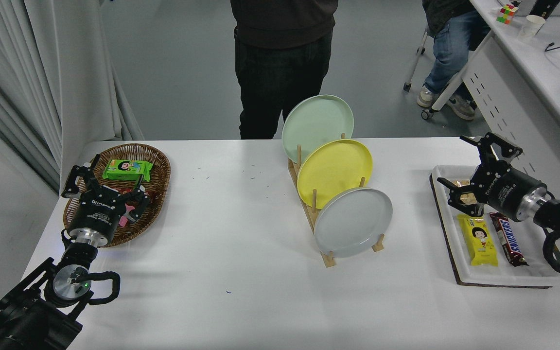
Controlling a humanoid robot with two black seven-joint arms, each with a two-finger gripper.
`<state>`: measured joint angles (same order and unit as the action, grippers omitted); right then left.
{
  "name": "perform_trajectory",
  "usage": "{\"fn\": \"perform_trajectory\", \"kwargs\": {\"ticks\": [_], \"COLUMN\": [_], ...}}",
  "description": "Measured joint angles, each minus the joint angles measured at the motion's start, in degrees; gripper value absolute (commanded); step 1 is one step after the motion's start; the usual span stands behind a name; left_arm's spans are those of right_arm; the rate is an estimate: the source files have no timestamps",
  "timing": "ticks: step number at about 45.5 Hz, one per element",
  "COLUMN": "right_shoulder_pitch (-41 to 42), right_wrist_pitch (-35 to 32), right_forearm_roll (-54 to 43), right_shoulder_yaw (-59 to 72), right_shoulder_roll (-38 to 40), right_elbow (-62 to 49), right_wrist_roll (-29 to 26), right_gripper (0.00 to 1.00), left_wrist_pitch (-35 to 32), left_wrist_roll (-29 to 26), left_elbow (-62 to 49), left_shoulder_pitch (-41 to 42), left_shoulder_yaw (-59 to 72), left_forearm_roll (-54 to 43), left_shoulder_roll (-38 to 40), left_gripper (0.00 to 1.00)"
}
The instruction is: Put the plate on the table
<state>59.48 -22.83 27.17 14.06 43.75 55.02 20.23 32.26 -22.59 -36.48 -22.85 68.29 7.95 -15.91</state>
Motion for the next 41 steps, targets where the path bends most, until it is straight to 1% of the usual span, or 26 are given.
{"fn": "perform_trajectory", "kwargs": {"ticks": [7,23,26,34,41], "right_shoulder_pitch": [2.42,5.25,6.03,7.96,9.57], "right_wrist_pitch": [-0.24,-0.94,-0.85,-0.55,-0.48], "right_forearm_roll": [-0.12,-0.39,-0.43,-0.45,-0.48], "right_shoulder_yaw": [4.04,7.34,7.55,7.20,7.06], "right_shoulder_roll": [0.27,0.00,-0.07,-0.01,1.32], "right_elbow": [0.89,1.92,2.15,3.05,5.17], "right_wrist_roll": [-0.06,-0.62,-2.15,-8.61,-11.50], "right_gripper": [1.00,1.00,1.00,1.00,1.00], "left_wrist_pitch": [0.00,0.00,0.00,0.00,0.00], "left_wrist_roll": [0.00,0.00,0.00,0.00,0.00], "left_elbow": [0.00,0.00,0.00,0.00,0.00], "left_shoulder_pitch": [0.00,0.00,0.00,0.00,0.00], "left_shoulder_yaw": [0.00,0.00,0.00,0.00,0.00], "left_forearm_roll": [0.00,0.00,0.00,0.00,-0.01], "left_shoulder_roll": [0.00,0.00,0.00,0.00,0.00], "left_gripper": [0.98,0.98,0.98,0.98,0.98]}}
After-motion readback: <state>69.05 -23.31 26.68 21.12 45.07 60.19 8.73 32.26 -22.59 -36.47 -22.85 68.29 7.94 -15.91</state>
